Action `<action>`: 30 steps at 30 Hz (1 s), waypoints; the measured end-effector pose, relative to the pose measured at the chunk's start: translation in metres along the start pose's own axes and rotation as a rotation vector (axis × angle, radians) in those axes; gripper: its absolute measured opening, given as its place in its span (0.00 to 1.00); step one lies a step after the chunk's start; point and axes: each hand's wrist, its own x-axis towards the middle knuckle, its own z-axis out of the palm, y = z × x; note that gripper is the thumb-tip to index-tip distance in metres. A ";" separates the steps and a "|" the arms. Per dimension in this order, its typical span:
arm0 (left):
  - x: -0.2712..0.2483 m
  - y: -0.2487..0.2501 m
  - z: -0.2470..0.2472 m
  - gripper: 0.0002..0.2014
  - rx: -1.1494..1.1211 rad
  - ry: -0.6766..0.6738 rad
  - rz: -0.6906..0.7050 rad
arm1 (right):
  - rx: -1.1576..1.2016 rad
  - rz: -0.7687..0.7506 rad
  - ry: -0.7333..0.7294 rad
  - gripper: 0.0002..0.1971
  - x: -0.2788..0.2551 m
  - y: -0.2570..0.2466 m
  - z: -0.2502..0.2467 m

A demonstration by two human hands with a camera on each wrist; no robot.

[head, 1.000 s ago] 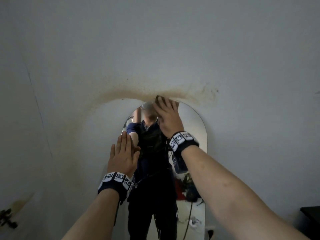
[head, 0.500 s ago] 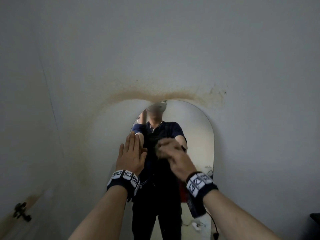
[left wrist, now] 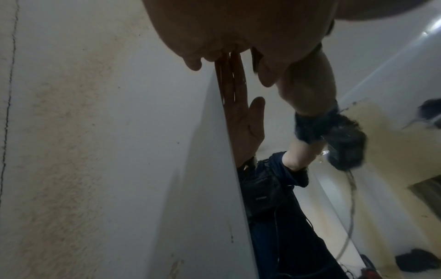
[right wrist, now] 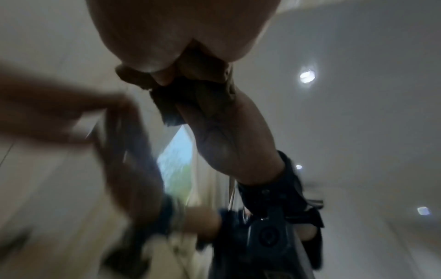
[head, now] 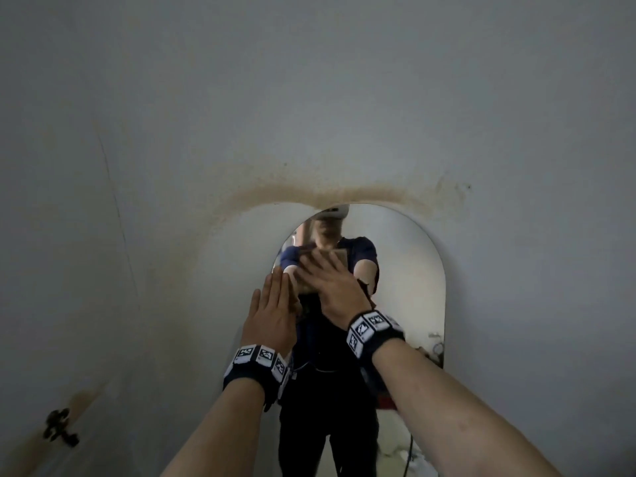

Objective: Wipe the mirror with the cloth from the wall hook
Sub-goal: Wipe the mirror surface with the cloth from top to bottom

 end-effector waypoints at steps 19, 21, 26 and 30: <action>-0.004 0.003 0.003 0.34 -0.050 0.031 -0.031 | 0.019 0.226 0.502 0.27 0.070 0.014 -0.099; -0.003 -0.002 0.004 0.35 -0.031 0.026 -0.025 | -0.018 0.149 0.194 0.30 0.085 0.012 -0.086; 0.001 -0.006 0.008 0.37 -0.037 0.023 -0.002 | 0.088 -0.046 -0.046 0.30 0.051 0.002 -0.028; -0.002 -0.009 0.008 0.37 -0.044 0.038 0.002 | 0.089 -0.208 -0.183 0.27 0.016 -0.001 -0.017</action>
